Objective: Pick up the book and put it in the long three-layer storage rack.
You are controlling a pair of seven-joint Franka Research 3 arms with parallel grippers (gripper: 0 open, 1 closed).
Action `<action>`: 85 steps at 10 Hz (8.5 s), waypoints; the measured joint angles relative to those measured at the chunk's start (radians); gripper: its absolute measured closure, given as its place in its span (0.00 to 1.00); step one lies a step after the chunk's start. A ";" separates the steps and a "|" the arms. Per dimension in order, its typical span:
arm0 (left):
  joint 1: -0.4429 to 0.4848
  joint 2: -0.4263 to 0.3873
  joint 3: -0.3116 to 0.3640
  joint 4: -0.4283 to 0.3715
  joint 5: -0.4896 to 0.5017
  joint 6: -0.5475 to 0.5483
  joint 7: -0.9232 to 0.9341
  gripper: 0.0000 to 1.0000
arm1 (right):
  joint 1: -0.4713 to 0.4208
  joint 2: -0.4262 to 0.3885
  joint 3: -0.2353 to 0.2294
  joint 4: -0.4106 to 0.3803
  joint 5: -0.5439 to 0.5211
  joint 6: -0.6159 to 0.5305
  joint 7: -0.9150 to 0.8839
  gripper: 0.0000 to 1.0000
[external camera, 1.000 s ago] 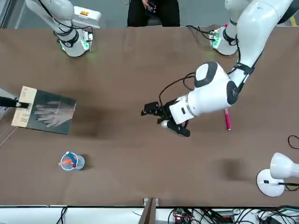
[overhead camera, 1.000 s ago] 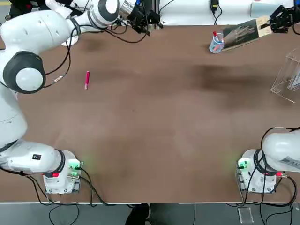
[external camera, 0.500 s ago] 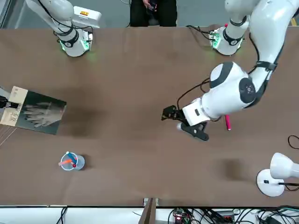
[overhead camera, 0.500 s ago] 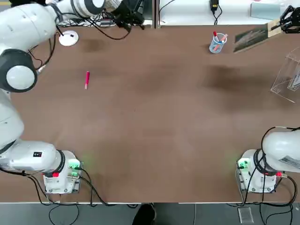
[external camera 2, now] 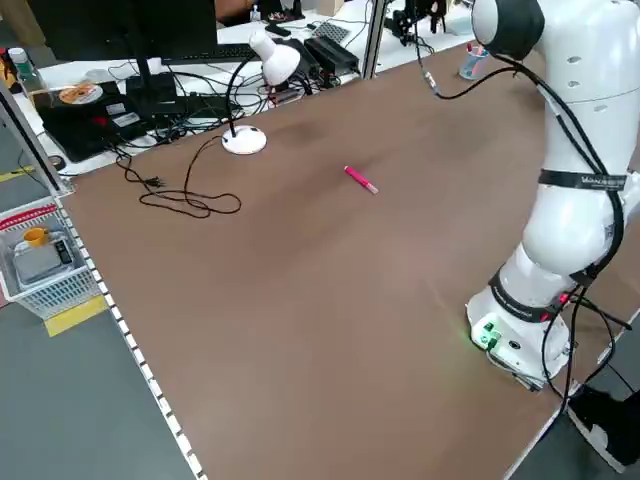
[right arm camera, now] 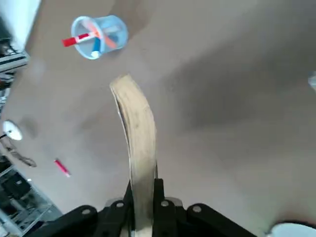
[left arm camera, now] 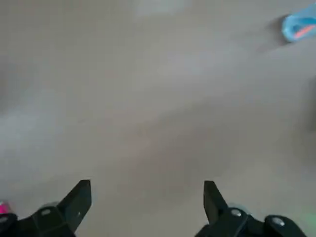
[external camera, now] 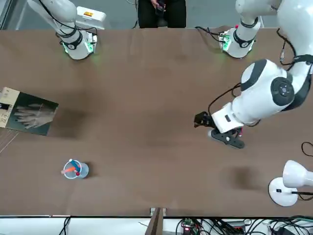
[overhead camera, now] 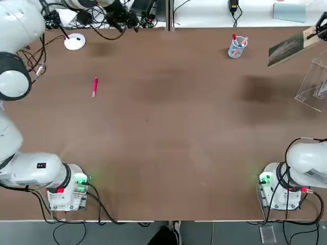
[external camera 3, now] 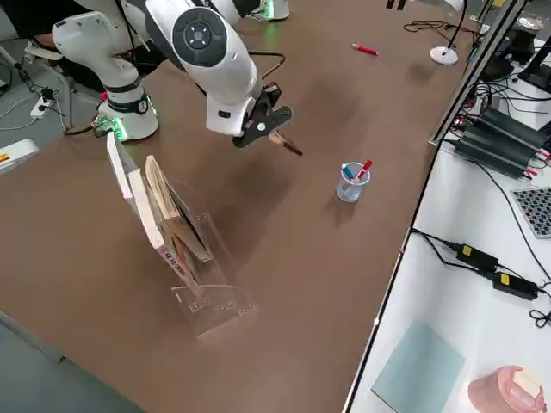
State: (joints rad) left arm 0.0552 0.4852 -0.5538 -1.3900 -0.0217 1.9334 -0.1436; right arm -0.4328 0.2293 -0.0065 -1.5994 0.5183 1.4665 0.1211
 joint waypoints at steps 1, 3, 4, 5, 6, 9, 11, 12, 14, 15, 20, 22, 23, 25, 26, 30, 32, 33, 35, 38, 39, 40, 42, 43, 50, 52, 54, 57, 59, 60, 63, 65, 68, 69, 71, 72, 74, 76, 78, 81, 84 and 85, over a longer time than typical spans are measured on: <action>0.016 -0.010 0.001 0.000 0.011 -0.023 -0.009 0.00 | -0.007 0.002 0.000 0.007 -0.034 -0.001 0.003 0.85; 0.049 -0.026 0.001 -0.001 0.015 -0.064 -0.014 0.00 | -0.011 0.011 0.000 0.030 -0.103 -0.002 0.021 0.85; 0.066 -0.034 0.002 -0.003 0.015 -0.089 -0.014 0.00 | -0.011 0.018 0.001 0.047 -0.130 -0.002 0.040 0.85; 0.079 -0.039 0.007 -0.004 0.016 -0.109 -0.013 0.00 | -0.011 0.027 0.003 0.064 -0.155 -0.002 0.057 0.85; 0.081 -0.046 0.028 -0.004 0.017 -0.126 -0.008 0.00 | -0.010 0.035 0.006 0.078 -0.180 -0.003 0.072 0.85; 0.055 -0.073 0.126 -0.005 0.017 -0.195 0.049 0.00 | -0.010 0.068 0.008 0.122 -0.248 -0.004 0.104 0.85; 0.023 -0.083 0.206 -0.008 0.018 -0.218 0.049 0.00 | -0.011 0.103 0.007 0.172 -0.299 -0.016 0.106 0.85; 0.001 -0.083 0.259 -0.009 0.019 -0.217 0.053 0.00 | -0.013 0.121 0.006 0.195 -0.315 -0.022 0.106 0.85; -0.022 -0.082 0.340 -0.011 0.019 -0.205 0.083 0.00 | -0.019 0.145 0.005 0.224 -0.343 -0.025 0.104 0.85; -0.021 -0.084 0.357 -0.010 0.019 -0.197 0.089 0.00 | -0.026 0.154 0.005 0.231 -0.349 -0.025 0.101 0.85; -0.023 -0.156 0.380 -0.046 0.019 -0.205 0.075 0.02 | -0.063 0.194 0.002 0.254 -0.384 -0.025 0.079 0.85; -0.023 -0.214 0.385 -0.112 0.019 -0.205 0.039 0.02 | -0.068 0.216 0.002 0.267 -0.408 -0.025 0.079 0.85; -0.023 -0.247 0.385 -0.153 0.019 -0.205 0.016 0.01 | -0.069 0.225 0.002 0.273 -0.413 -0.025 0.079 0.85; -0.024 -0.318 0.385 -0.234 0.019 -0.203 -0.018 0.01 | -0.069 0.236 0.002 0.283 -0.420 -0.025 0.077 0.85; -0.021 -0.352 0.385 -0.269 0.019 -0.202 -0.024 0.01 | -0.069 0.240 0.002 0.291 -0.429 -0.025 0.068 0.85; 0.023 -0.463 0.388 -0.341 0.019 -0.219 -0.024 0.00 | -0.076 0.267 0.001 0.338 -0.463 -0.024 0.020 0.85; 0.038 -0.488 0.395 -0.336 0.019 -0.269 -0.015 0.00 | -0.082 0.282 0.001 0.353 -0.468 -0.024 0.010 0.85; 0.039 -0.495 0.398 -0.326 0.019 -0.299 -0.015 0.00 | -0.084 0.290 0.001 0.355 -0.469 -0.023 0.008 0.85; 0.039 -0.501 0.399 -0.305 0.019 -0.338 -0.015 0.00 | -0.086 0.306 0.000 0.357 -0.471 -0.022 0.008 0.85; 0.041 -0.501 0.418 -0.297 0.019 -0.350 0.001 0.01 | -0.095 0.327 0.000 0.358 -0.474 -0.021 0.008 0.85; 0.042 -0.501 0.432 -0.297 0.019 -0.352 0.020 0.01 | -0.101 0.332 0.000 0.358 -0.475 -0.021 0.008 0.85; 0.044 -0.501 0.442 -0.297 0.019 -0.353 0.037 0.01 | -0.107 0.336 0.000 0.358 -0.476 -0.021 0.007 0.85; 0.048 -0.500 0.451 -0.297 0.019 -0.353 0.049 0.01 | -0.115 0.338 0.000 0.358 -0.487 -0.021 0.005 0.85; 0.049 -0.500 0.452 -0.297 0.019 -0.353 0.050 0.01 | -0.116 0.338 0.000 0.358 -0.493 -0.021 0.004 0.85; 0.047 -0.497 0.452 -0.297 0.019 -0.353 0.050 0.01 | -0.114 0.373 0.007 0.359 -0.506 0.037 0.001 0.85; 0.047 -0.496 0.452 -0.297 0.019 -0.353 0.050 0.01 | -0.113 0.383 0.008 0.360 -0.507 0.049 0.001 0.85; 0.047 -0.496 0.452 -0.297 0.019 -0.353 0.050 0.01 | -0.112 0.388 0.009 0.360 -0.508 0.058 0.001 0.85; 0.047 -0.496 0.452 -0.296 0.019 -0.352 0.050 0.01 | -0.108 0.391 0.011 0.360 -0.527 0.071 0.001 0.85; 0.047 -0.495 0.452 -0.295 0.019 -0.352 0.050 0.01 | -0.102 0.393 0.013 0.360 -0.549 0.084 0.001 0.85; 0.047 -0.495 0.451 -0.295 0.019 -0.352 0.050 0.01 | -0.099 0.394 0.013 0.360 -0.555 0.095 0.001 0.85; 0.047 -0.495 0.451 -0.295 0.019 -0.352 0.050 0.01 | -0.097 0.398 0.013 0.360 -0.558 0.125 0.001 0.85; 0.047 -0.495 0.451 -0.295 0.019 -0.352 0.050 0.01 | -0.097 0.403 0.013 0.360 -0.558 0.128 0.002 0.85; 0.047 -0.495 0.451 -0.294 0.019 -0.352 0.050 0.01 | -0.097 0.411 0.014 0.360 -0.556 0.129 0.010 0.85; 0.047 -0.495 0.451 -0.294 0.019 -0.351 0.050 0.01 | -0.097 0.413 0.014 0.360 -0.556 0.129 0.015 0.85; 0.047 -0.495 0.451 -0.293 0.019 -0.351 0.050 0.01 | -0.096 0.413 0.015 0.360 -0.556 0.129 0.029 0.85; 0.047 -0.495 0.451 -0.293 0.019 -0.350 0.050 0.01 | -0.096 0.413 0.016 0.360 -0.556 0.129 0.037 0.85; 0.047 -0.495 0.451 -0.293 0.019 -0.350 0.050 0.01 | -0.093 0.414 0.019 0.360 -0.555 0.129 0.051 0.85; 0.047 -0.495 0.451 -0.293 0.019 -0.350 0.050 0.01 | -0.090 0.415 0.021 0.360 -0.555 0.132 0.064 0.85; 0.047 -0.495 0.451 -0.292 0.019 -0.349 0.050 0.01 | -0.087 0.416 0.022 0.360 -0.555 0.134 0.066 0.85; 0.046 -0.491 0.451 -0.281 0.019 -0.347 0.050 0.01 | -0.086 0.417 0.021 0.360 -0.542 0.137 0.070 0.85; 0.046 -0.484 0.451 -0.272 0.019 -0.347 0.050 0.01 | -0.090 0.419 0.019 0.361 -0.512 0.148 0.073 0.85; 0.046 -0.482 0.451 -0.270 0.019 -0.347 0.050 0.01 | -0.093 0.421 0.017 0.362 -0.499 0.149 0.074 0.85</action>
State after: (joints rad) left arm 0.1011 0.0037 -0.1030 -1.6599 -0.0024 1.5861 -0.0939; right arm -0.5262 0.6499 0.0104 -1.2377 0.0192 1.6153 0.1948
